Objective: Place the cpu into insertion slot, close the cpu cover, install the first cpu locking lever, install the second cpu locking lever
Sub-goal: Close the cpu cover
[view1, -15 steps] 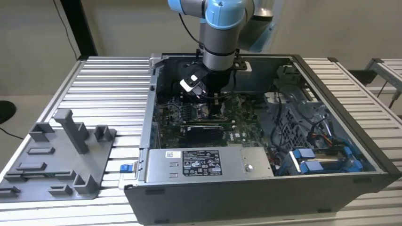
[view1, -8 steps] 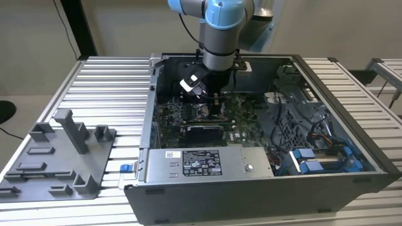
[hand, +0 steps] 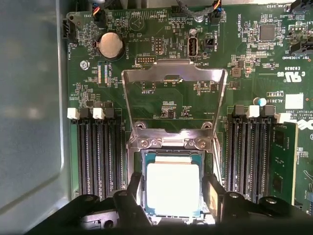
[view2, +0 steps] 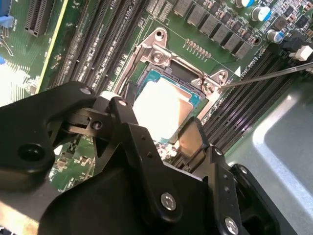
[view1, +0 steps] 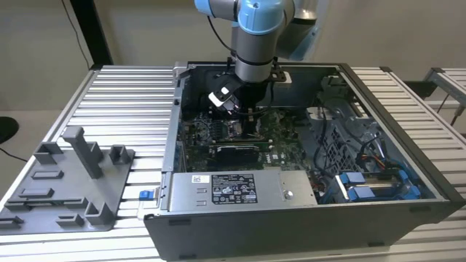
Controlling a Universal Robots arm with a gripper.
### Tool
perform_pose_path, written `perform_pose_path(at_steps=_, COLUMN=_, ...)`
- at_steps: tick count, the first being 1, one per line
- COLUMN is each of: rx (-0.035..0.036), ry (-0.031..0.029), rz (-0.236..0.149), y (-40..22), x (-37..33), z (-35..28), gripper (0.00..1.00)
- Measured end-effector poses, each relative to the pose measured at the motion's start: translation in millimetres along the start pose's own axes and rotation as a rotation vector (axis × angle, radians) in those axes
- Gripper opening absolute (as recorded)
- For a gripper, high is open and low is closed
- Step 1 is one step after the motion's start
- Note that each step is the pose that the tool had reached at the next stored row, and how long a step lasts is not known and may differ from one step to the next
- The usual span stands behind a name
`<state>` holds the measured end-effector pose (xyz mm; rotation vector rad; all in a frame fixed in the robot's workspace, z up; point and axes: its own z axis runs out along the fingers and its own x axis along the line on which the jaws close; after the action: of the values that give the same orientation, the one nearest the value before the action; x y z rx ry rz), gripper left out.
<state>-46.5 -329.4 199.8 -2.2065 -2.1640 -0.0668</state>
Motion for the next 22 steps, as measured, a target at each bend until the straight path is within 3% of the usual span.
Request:
perform_pose_path(at_steps=12, rx=0.0007, ry=0.0002, rz=0.0, y=-0.3, x=3.6, z=-54.3, gripper=1.0)
perform_pose_path(at_steps=17, rx=0.0014, ry=0.0005, rz=0.0, y=-0.2, x=2.6, z=-55.7, gripper=1.0)
perform_pose_path(at_steps=18, rx=0.0015, ry=0.0004, rz=0.0, y=-0.2, x=2.4, z=-55.7, gripper=0.0)
perform_pose_path(at_steps=22, rx=0.0014, ry=0.0004, rz=0.0, y=-0.2, x=1.6, z=-55.7, gripper=0.0)
